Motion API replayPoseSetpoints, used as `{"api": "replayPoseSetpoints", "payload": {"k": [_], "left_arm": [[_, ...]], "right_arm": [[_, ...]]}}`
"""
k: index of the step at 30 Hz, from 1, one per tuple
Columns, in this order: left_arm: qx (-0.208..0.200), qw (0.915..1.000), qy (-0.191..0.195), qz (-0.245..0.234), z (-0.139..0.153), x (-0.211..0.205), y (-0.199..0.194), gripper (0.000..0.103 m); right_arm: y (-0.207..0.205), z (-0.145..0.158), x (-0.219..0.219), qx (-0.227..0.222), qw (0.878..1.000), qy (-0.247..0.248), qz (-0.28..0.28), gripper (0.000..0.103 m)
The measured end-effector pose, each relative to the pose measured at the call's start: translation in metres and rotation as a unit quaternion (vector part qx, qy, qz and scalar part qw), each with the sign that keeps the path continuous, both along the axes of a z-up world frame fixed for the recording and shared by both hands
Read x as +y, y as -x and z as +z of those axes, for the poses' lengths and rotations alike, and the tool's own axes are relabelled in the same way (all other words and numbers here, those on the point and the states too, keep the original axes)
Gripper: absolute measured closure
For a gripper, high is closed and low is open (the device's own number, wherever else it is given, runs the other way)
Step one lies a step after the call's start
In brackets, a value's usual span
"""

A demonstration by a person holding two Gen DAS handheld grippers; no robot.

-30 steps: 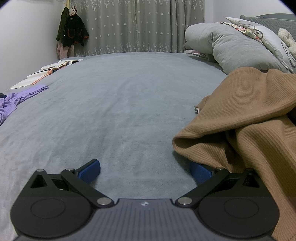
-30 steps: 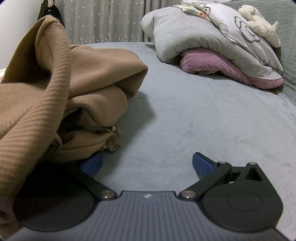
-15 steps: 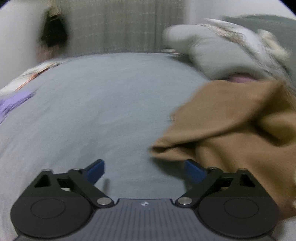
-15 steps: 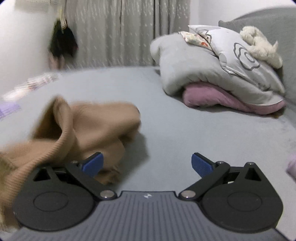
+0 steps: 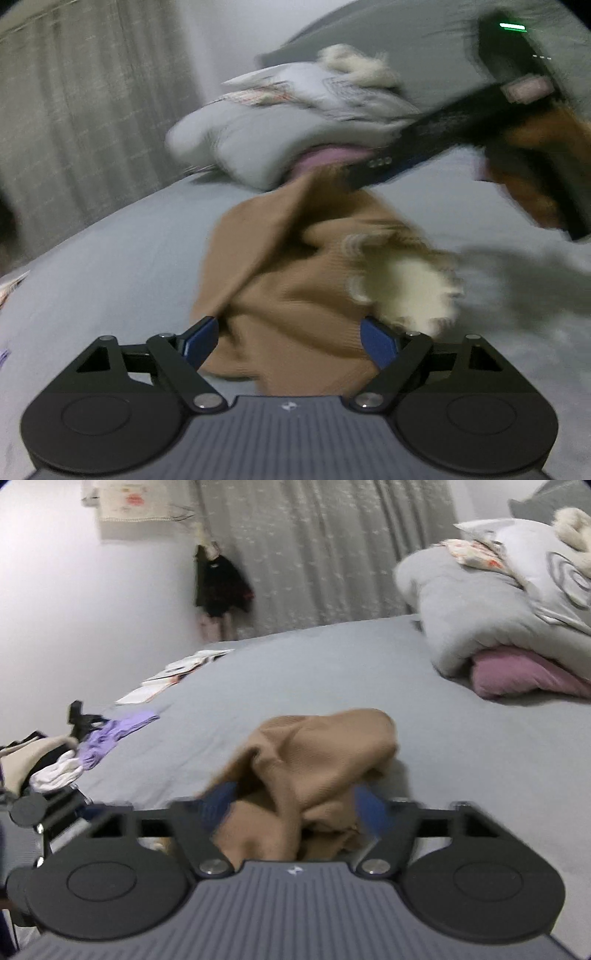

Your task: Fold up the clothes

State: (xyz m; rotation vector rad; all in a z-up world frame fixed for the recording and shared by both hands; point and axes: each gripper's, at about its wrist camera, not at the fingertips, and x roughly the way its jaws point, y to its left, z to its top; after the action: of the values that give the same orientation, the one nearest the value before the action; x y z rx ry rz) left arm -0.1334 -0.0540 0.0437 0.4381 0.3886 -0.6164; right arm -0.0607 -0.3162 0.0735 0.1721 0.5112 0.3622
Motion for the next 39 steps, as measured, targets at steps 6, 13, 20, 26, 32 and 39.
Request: {"api": "replayPoseSetpoints", "payload": {"k": [6,13,20,26,32,39], "left_arm": [[0.002,0.9987,-0.05,-0.004,-0.04,-0.03,0.005,0.016],[0.03,0.9974,-0.04,0.052,-0.055,-0.024,-0.015,0.043],[0.045,0.9958,0.026,0.075,-0.042,0.006,-0.016,0.064],[0.057,0.9853,0.109,0.118,-0.015,0.009,-0.042,0.07],[0.029,0.9706,0.165,0.173,0.032,0.02,-0.037,0.079],[-0.027,0.9629,0.205,0.173,0.126,0.023,-0.022,0.08]], "right_arm": [[-0.022,-0.006,0.032,0.009,0.998,0.052,0.027,0.082],[-0.026,0.001,0.033,-0.006,0.999,0.035,0.027,0.097],[-0.007,0.023,0.051,-0.046,0.997,0.066,0.011,0.097],[0.002,0.034,0.06,-0.068,0.994,0.085,-0.006,0.097],[0.01,0.048,0.054,-0.098,0.993,0.059,-0.017,0.097],[0.06,0.109,0.046,-0.204,0.978,-0.005,-0.049,0.097]]}}
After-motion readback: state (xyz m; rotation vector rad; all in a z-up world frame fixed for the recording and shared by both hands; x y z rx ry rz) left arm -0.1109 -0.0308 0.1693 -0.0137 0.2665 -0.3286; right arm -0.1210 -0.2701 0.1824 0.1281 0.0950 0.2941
